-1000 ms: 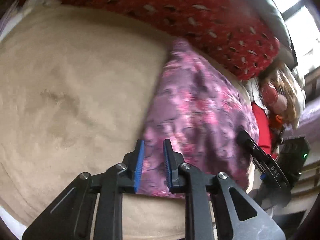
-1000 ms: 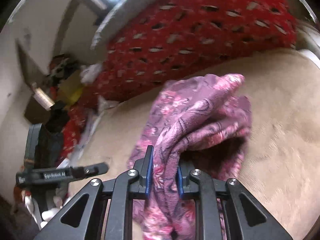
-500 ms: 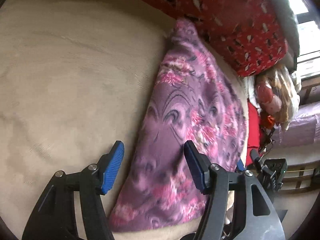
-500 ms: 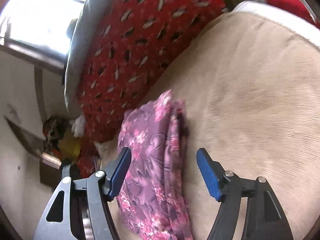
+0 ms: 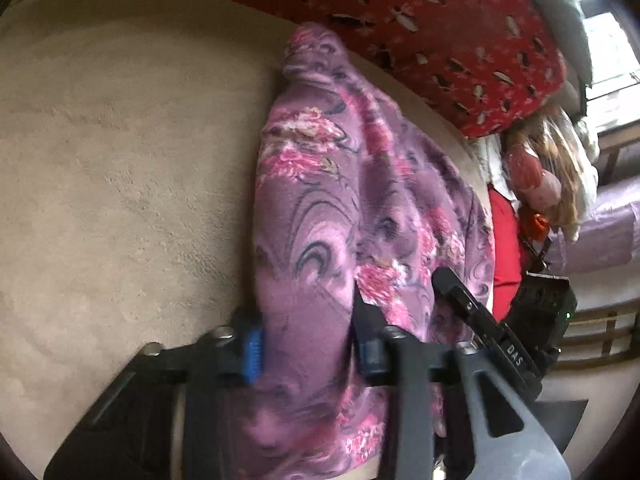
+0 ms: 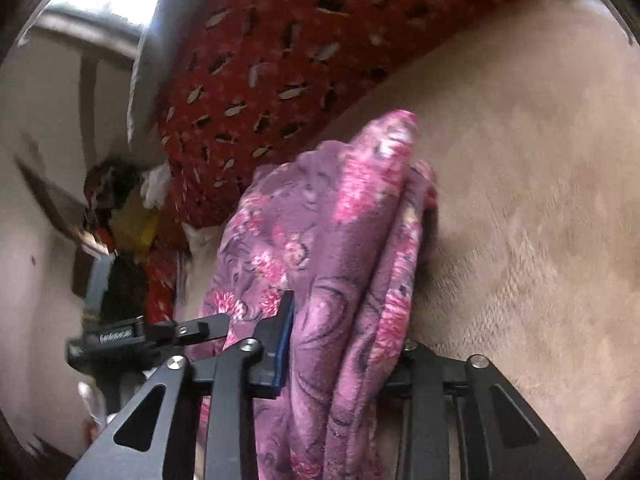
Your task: Fold small clothes
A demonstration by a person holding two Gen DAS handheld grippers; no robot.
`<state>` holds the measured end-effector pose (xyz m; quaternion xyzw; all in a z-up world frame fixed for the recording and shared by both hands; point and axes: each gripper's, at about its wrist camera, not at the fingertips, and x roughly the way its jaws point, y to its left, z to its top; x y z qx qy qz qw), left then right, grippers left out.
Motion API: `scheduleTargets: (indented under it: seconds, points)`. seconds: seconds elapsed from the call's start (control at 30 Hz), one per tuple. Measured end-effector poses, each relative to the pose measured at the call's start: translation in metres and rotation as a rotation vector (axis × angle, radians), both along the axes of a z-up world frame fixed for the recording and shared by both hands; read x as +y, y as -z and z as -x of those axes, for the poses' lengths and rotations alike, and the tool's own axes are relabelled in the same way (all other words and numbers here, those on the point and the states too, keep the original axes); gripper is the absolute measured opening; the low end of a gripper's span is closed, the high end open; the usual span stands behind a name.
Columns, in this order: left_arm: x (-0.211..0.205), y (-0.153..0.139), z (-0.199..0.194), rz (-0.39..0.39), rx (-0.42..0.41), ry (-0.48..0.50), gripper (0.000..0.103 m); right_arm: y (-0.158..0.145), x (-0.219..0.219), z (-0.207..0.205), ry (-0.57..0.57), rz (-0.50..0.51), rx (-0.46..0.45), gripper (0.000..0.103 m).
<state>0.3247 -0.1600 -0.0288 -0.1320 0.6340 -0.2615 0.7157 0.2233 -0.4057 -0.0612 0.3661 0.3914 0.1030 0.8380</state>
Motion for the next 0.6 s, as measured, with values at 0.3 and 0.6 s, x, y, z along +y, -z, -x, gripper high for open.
scheduleTargets:
  seconds: [0.3,0.6]
  points:
    - [0.057,-0.046,0.029,0.11,-0.048,-0.058,0.029,-0.052,0.03,0.014,-0.049,-0.04,-0.095,0.027]
    - [0.123,-0.037,0.049,0.079,-0.032,-0.146,0.029,-0.053,0.094,0.004,-0.144,-0.023,-0.051,0.027]
